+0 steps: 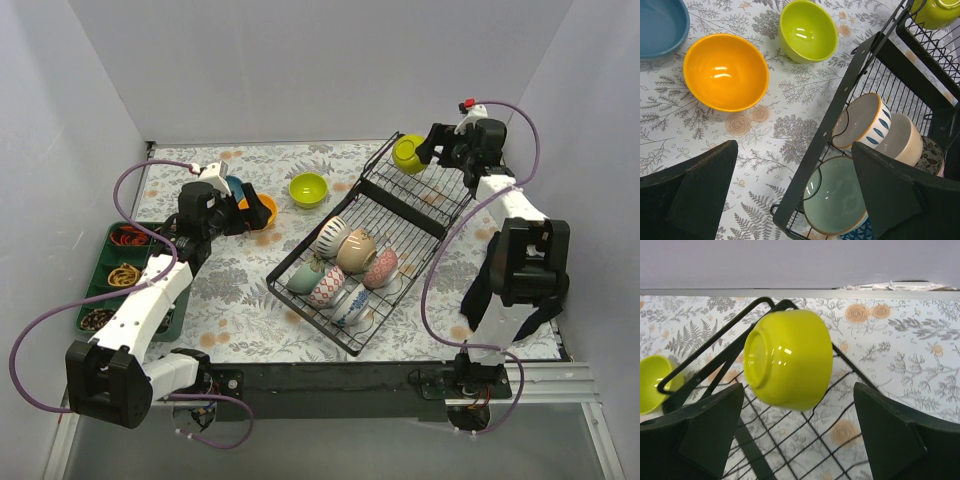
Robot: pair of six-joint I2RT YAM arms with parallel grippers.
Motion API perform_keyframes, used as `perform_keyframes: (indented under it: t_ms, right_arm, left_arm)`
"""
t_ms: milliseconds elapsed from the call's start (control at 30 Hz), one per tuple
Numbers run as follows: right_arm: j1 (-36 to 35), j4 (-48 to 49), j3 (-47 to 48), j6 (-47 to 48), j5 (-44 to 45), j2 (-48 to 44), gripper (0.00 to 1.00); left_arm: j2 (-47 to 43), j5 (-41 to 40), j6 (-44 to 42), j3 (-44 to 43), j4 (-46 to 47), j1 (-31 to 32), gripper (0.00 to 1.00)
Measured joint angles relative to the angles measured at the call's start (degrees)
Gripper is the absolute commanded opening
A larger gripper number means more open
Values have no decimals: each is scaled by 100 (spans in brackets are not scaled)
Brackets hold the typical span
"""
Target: Unload the bowls from the dish rack
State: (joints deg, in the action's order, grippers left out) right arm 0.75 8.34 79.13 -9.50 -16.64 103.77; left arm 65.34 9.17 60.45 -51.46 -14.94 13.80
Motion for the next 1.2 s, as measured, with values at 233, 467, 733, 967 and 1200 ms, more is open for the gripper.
perform_keyframes:
  t_ms: [233, 467, 733, 967, 1200]
  right_arm:
    - [15, 83, 968, 125, -332, 1014, 98]
    - [13, 105, 1259, 175, -632, 1394, 95]
    - [31, 223, 1263, 131, -1049, 1515, 72]
    - [24, 299, 1239, 155, -1117, 1443, 37]
    - [-48, 188, 907, 503, -986, 1088, 21]
  left_arm:
    - [0, -216, -63, 0, -9, 0, 98]
    - [2, -264, -68, 0, -11, 0, 98]
    - [2, -256, -68, 0, -9, 0, 98]
    - [22, -245, -66, 0, -11, 0, 98]
    - [22, -236, -66, 0, -11, 0, 98]
